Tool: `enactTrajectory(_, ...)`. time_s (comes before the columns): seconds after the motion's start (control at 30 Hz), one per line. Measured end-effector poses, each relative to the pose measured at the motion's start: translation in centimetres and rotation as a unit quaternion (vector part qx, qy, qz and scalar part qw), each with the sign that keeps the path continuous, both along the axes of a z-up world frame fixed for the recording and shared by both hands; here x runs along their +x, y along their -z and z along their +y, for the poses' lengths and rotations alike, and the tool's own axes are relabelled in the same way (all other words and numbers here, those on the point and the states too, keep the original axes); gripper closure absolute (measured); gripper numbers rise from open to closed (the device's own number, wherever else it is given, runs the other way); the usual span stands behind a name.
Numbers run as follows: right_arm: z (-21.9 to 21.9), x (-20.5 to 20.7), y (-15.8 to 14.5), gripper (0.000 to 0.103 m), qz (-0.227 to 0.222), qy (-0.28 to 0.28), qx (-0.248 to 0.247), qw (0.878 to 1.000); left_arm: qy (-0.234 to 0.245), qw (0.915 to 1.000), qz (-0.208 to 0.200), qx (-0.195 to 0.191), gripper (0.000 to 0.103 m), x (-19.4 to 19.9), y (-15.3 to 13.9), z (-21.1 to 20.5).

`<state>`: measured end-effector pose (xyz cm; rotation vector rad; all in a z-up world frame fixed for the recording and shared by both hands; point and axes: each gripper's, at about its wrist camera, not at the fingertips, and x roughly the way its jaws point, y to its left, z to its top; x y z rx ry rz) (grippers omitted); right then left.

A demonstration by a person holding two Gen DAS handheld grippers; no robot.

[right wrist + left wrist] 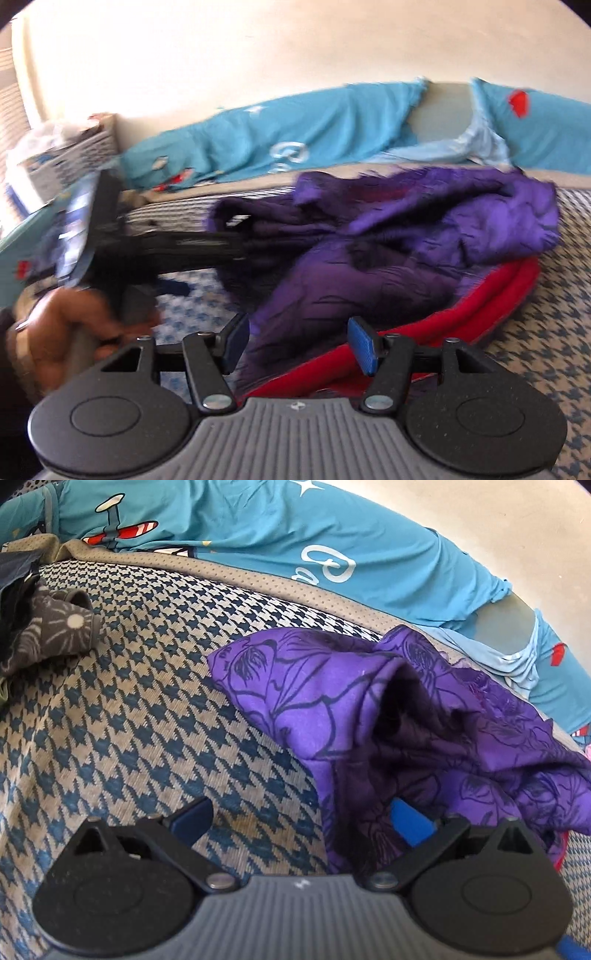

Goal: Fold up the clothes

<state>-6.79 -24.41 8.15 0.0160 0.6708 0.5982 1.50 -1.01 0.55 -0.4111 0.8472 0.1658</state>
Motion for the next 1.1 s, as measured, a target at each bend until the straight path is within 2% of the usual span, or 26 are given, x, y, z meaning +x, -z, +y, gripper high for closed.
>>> enactTrajectory(0.17,2.0,-1.9,1.3,0.044,0.004,-0.04,-0.036,0.999,0.004,0.9991,-0.005,0.042,0.019,0.7,0.4,-1.1)
enactTrajectory(0.3,3.8,-3.2,2.7,0.036,-0.022,-0.064,-0.085,0.994,0.002,0.9984,-0.009,0.056,0.027,1.1,0.5,-1.5)
enactTrajectory(0.47,6.0,-4.4,4.7,0.037,-0.063,-0.081,-0.163,0.981,0.001,0.9983,-0.009,0.058,0.045,1.5,0.3,-1.4)
enactTrajectory(0.53,6.4,-4.6,5.3,0.056,-0.081,-0.076,-0.195,0.975,0.002,0.9983,-0.008,0.058,0.053,1.6,0.2,-1.4)
enactTrajectory(0.57,6.4,-4.6,5.3,0.063,-0.085,-0.071,-0.201,0.973,0.002,0.9982,-0.008,0.059,0.055,1.6,0.1,-1.3)
enactTrajectory(0.6,6.2,-4.5,5.2,0.075,-0.086,-0.064,-0.2,0.974,0.003,0.9981,-0.008,0.061,0.06,1.6,0.1,-1.3)
enactTrajectory(0.63,5.8,-4.2,4.9,0.087,-0.082,-0.053,-0.194,0.976,0.003,0.9979,-0.007,0.064,0.065,1.7,0.0,-1.3)
enactTrajectory(0.7,4.8,-3.5,4.3,0.091,-0.07,-0.026,-0.174,0.982,0.003,0.9971,-0.008,0.075,0.067,1.8,-0.1,-1.3)
enactTrajectory(0.83,1.9,-2.6,2.6,0.092,-0.065,0.071,-0.12,0.988,-0.007,0.9932,-0.026,0.113,0.067,1.8,-1.1,-1.4)
enactTrajectory(0.97,-2.2,-1.5,1.5,0.092,-0.016,0.166,-0.014,0.986,-0.003,0.988,-0.049,0.146,0.067,1.7,-2.4,-1.7)
enactTrajectory(1.07,-3.4,-0.8,1.9,0.092,0.027,0.187,0.032,0.981,0.0,0.9825,-0.057,0.177,0.065,1.7,-3.3,-2.1)
enactTrajectory(1.1,-3.7,-0.6,2.1,0.089,0.045,0.187,0.048,0.98,-0.001,0.9826,-0.054,0.177,0.063,1.8,-3.4,-1.9)
